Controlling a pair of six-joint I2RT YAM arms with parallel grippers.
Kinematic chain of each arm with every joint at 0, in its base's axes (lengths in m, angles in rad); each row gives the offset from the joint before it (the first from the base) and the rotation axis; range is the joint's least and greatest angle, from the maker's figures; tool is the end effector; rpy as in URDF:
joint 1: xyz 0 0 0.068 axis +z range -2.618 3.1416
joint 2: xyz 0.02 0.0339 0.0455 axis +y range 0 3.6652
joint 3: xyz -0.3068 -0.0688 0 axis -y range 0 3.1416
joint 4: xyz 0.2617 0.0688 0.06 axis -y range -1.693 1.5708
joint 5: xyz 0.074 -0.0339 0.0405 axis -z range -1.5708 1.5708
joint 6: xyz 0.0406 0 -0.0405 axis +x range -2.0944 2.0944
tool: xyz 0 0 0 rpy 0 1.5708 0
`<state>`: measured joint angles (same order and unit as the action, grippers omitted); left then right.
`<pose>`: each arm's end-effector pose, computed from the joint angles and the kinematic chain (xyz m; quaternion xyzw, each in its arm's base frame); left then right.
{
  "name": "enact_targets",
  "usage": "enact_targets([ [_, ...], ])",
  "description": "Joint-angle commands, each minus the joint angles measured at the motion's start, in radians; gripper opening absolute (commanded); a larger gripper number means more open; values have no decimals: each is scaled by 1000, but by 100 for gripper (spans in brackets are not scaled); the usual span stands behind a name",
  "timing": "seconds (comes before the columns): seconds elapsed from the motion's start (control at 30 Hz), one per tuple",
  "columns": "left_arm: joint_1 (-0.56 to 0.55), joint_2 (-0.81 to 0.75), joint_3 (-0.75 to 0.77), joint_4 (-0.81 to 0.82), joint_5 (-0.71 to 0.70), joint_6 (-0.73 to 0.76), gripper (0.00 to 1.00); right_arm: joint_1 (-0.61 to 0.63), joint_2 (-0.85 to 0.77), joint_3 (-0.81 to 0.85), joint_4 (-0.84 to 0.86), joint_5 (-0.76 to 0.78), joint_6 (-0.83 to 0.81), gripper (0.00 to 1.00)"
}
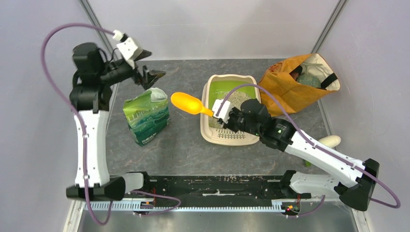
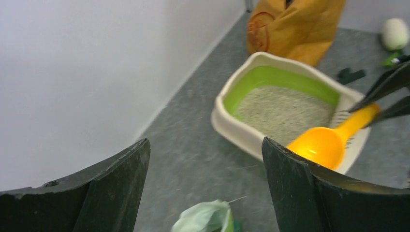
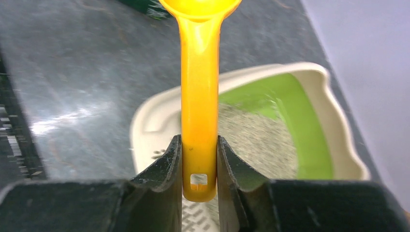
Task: Fill the litter box with clean litter
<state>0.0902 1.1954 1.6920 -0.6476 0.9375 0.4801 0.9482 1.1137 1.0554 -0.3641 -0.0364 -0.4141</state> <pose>0.2080 -0.0140 0.5616 0.4199 0.6068 -0.1652 0.6544 0.1468 0.2071 0.3865 -0.5363 0.6459 0.1580 0.5198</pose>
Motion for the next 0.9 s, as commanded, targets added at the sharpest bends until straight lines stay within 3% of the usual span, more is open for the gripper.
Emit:
enact_targets([
  [0.0,-157,165,131,-237,-60,-161,91,-62,-59,6,40,88,-138,0],
  [0.13,-239,278,193,-341,-31,-204,92,-109,-85,9,40,92,-182,0],
  [0.37,-315,359,172,-344,53,-298,92,-122,-91,39,31,42,-218,0],
  [0.67,-343,357,84,-273,183,-347,45,-123,-46,117,28,-17,-233,0],
  [0.8,-343,338,56,-272,203,-351,39,-123,-38,141,36,-20,-247,0],
  [0.83,-343,334,43,-262,211,-358,25,-123,-38,146,37,-29,-246,0],
  [0.87,-342,326,31,-244,216,-371,9,-123,-36,152,36,-34,-232,7],
])
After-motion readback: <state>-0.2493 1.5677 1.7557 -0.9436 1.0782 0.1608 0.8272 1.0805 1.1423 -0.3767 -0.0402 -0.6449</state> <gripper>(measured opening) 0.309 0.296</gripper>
